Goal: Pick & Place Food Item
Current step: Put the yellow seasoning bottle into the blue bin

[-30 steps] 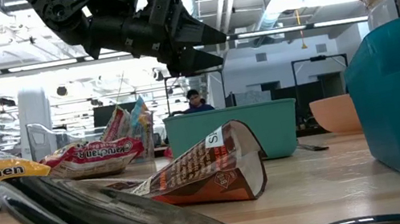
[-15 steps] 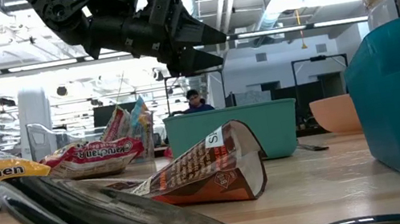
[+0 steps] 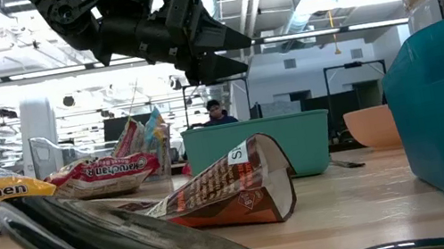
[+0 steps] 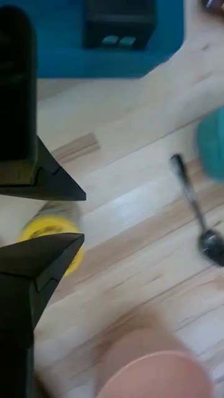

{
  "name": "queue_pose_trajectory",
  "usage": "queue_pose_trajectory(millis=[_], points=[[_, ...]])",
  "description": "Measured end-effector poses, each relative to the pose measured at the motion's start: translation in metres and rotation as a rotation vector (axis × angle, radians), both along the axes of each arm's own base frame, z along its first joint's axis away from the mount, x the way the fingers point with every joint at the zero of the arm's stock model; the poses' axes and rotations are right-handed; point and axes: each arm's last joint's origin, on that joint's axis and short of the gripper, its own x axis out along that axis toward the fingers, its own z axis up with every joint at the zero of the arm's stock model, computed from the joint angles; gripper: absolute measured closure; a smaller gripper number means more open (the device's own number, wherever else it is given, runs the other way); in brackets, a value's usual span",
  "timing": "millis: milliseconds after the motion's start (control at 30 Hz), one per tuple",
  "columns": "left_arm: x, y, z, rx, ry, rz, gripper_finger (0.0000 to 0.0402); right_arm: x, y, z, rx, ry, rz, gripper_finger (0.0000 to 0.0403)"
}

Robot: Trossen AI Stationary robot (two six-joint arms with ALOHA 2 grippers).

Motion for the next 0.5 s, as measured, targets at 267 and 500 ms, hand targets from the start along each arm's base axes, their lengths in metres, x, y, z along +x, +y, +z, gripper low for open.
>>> queue_pose_trajectory(millis=[267,500], points=[[0.0,0.0,0.0,0.0,0.0,0.0,0.0027,-0.013,-0.005,0.006,0.069,0.054,-0.016,0.0316],[0.0,0.0,0.0,0.0,0.0,0.0,0.0027,-0.025,-0.022,0.02,0.132,0.032,-0.033,0.0316]])
